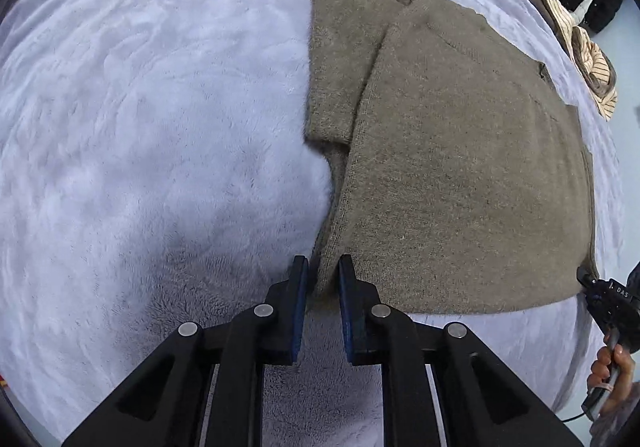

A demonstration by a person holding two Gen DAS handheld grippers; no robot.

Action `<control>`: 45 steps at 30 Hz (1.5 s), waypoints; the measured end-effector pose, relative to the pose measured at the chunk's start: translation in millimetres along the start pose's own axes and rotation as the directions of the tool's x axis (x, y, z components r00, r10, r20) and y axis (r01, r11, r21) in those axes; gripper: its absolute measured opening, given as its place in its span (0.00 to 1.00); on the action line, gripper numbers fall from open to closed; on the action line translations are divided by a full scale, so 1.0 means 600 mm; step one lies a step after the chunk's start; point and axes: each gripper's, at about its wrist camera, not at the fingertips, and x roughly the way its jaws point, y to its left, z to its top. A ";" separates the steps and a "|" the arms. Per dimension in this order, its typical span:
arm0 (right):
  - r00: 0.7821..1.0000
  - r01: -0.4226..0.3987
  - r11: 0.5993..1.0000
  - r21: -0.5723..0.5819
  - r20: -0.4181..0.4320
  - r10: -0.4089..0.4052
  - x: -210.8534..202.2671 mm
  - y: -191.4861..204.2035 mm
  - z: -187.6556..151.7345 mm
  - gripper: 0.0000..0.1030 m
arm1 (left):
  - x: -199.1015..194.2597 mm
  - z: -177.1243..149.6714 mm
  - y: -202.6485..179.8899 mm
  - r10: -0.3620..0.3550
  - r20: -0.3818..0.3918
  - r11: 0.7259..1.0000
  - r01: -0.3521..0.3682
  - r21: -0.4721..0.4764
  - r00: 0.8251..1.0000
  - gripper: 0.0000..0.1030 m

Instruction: Fold small clothes

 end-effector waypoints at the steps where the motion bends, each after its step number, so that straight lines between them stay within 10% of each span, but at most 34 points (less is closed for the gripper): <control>1: 1.000 0.005 1.000 -0.017 0.009 -0.005 0.001 0.002 -0.002 0.07 | -0.006 -0.002 -0.002 0.011 0.003 1.000 -0.011 0.013 1.000 0.17; 24: 0.978 -0.059 0.965 -0.256 -0.206 0.005 0.041 0.241 -0.157 0.18 | -0.061 -0.045 0.050 0.140 -0.031 0.988 -0.138 0.062 0.990 0.17; 28: 0.977 -0.074 0.947 -0.314 -0.215 0.005 0.061 0.296 -0.169 0.39 | -0.044 -0.039 0.038 0.136 -0.030 0.989 -0.134 0.055 0.990 0.19; 30: 0.976 -0.083 0.937 -0.340 -0.219 0.007 0.062 0.312 -0.171 0.39 | -0.043 -0.040 0.035 0.132 -0.028 0.990 -0.130 0.047 0.991 0.93; 31: 0.975 -0.092 0.931 -0.354 -0.222 0.011 0.067 0.325 -0.170 0.39 | -0.049 -0.041 0.036 0.144 -0.002 0.989 -0.144 0.036 0.990 1.00; 45: 0.978 -0.170 0.877 -0.450 -0.186 0.094 0.173 0.530 -0.076 0.39 | -0.051 -0.005 0.073 0.205 0.035 0.978 -0.206 0.039 0.978 1.00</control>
